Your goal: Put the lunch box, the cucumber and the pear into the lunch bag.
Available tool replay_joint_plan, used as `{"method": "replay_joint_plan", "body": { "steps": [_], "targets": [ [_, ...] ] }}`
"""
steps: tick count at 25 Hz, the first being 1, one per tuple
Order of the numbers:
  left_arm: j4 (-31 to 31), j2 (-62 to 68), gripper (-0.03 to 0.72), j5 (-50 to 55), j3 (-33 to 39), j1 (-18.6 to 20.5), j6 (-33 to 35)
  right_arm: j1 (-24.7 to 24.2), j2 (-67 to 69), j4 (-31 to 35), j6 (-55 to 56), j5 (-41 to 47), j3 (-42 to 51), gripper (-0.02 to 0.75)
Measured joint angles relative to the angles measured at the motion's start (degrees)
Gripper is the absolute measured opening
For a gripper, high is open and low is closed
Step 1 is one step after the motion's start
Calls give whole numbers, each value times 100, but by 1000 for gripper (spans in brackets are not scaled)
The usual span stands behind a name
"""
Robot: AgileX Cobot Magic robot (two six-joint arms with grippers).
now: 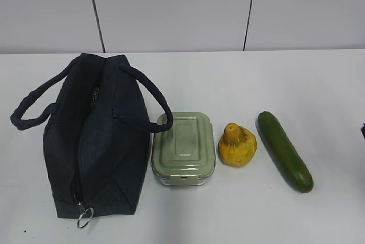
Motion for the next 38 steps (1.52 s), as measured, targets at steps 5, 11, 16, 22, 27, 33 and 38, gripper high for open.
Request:
{"method": "replay_joint_plan", "body": {
  "steps": [5,11,16,22,27,33,38],
  "targets": [
    [0,0,238,0,0,0,0,0,1226,204,-12,-49,-813,526],
    [0,0,238,0,0,0,0,273,2620,270,-12,-122,-1563,528],
    [0,0,238,0,0,0,0,516,3567,62,268,-155,-2066,529],
    [6,0,238,0,0,0,0,549,4499,-417,659,-164,-2568,529],
    [6,0,238,0,0,0,0,549,5127,-430,683,-164,-2928,529],
    [6,0,238,0,0,0,0,586,5631,-430,683,-142,-3101,529],
    [6,0,238,0,0,0,0,718,6032,-430,683,-142,-3100,529]
  ]
}}
